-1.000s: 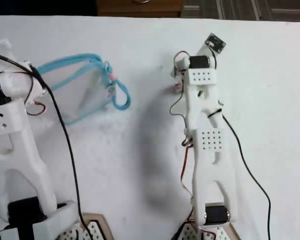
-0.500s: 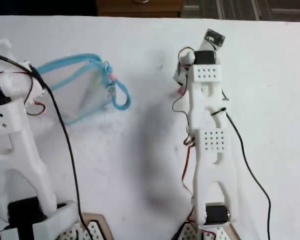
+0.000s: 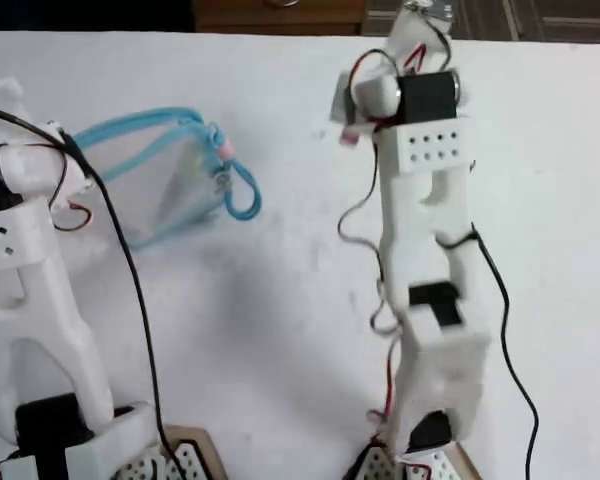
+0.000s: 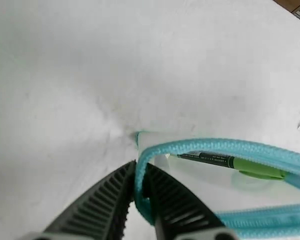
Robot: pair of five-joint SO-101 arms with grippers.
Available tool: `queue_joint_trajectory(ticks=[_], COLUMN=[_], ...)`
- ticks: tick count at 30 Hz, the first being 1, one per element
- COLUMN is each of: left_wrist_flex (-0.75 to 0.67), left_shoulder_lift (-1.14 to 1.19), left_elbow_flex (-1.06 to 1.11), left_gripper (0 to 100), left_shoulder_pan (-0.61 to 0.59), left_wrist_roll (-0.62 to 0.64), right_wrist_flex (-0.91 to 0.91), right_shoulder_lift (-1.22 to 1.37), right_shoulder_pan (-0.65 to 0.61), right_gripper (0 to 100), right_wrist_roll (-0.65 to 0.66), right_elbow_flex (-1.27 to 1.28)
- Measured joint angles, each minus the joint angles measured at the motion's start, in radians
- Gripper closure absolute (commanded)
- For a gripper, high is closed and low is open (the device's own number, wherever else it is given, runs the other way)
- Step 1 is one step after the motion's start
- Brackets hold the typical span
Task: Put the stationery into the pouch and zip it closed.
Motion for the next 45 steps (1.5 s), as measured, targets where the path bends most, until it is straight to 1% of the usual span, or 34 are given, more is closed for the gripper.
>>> queue_joint_trajectory(ticks=[5, 10, 13, 15, 17, 19, 22, 24, 26, 29, 32, 34, 37, 45], left_wrist_flex=[0.0, 0.0, 0.0, 0.0, 0.0, 0.0, 0.0, 0.0, 0.0, 0.0, 0.0, 0.0, 0.0, 0.0], left_shoulder_lift=[0.0, 0.0, 0.0, 0.0, 0.0, 0.0, 0.0, 0.0, 0.0, 0.0, 0.0, 0.0, 0.0, 0.0], left_elbow_flex=[0.0, 0.0, 0.0, 0.0, 0.0, 0.0, 0.0, 0.0, 0.0, 0.0, 0.0, 0.0, 0.0, 0.0], left_gripper=[98, 98, 98, 98, 98, 98, 98, 98, 98, 98, 98, 98, 98, 98], left_shoulder_pan=[0.0, 0.0, 0.0, 0.0, 0.0, 0.0, 0.0, 0.0, 0.0, 0.0, 0.0, 0.0, 0.0, 0.0], left_wrist_roll=[0.0, 0.0, 0.0, 0.0, 0.0, 0.0, 0.0, 0.0, 0.0, 0.0, 0.0, 0.0, 0.0, 0.0], right_wrist_flex=[0.0, -0.029, -0.091, -0.158, -0.255, -0.396, -0.672, -0.876, -1.063, -1.307, -1.479, -1.536, -1.567, -1.571], right_shoulder_lift=[-0.311, -0.589, -0.741, -0.83, -0.905, -0.974, -1.042, -1.053, -1.048, -1.008, -0.916, -0.839, -0.729, -0.595], right_shoulder_pan=[-0.023, -0.031, -0.087, -0.16, -0.245, -0.301, -0.307, -0.313, -0.341, -0.407, -0.486, -0.522, -0.54, -0.546], right_gripper=[98.1, 98.1, 98.1, 98.1, 98.1, 98.1, 98.1, 98.1, 98.1, 98.1, 98.1, 98.1, 98.1, 98.1], right_wrist_roll=[0.095, 0.183, 0.203, 0.204, 0.186, 0.123, -0.029, -0.098, -0.12, -0.123, -0.083, -0.041, -0.003, 0.012], right_elbow_flex=[0.427, 0.7, 0.835, 0.93, 1.034, 1.146, 1.295, 1.361, 1.382, 1.386, 1.375, 1.339, 1.28, 1.234])
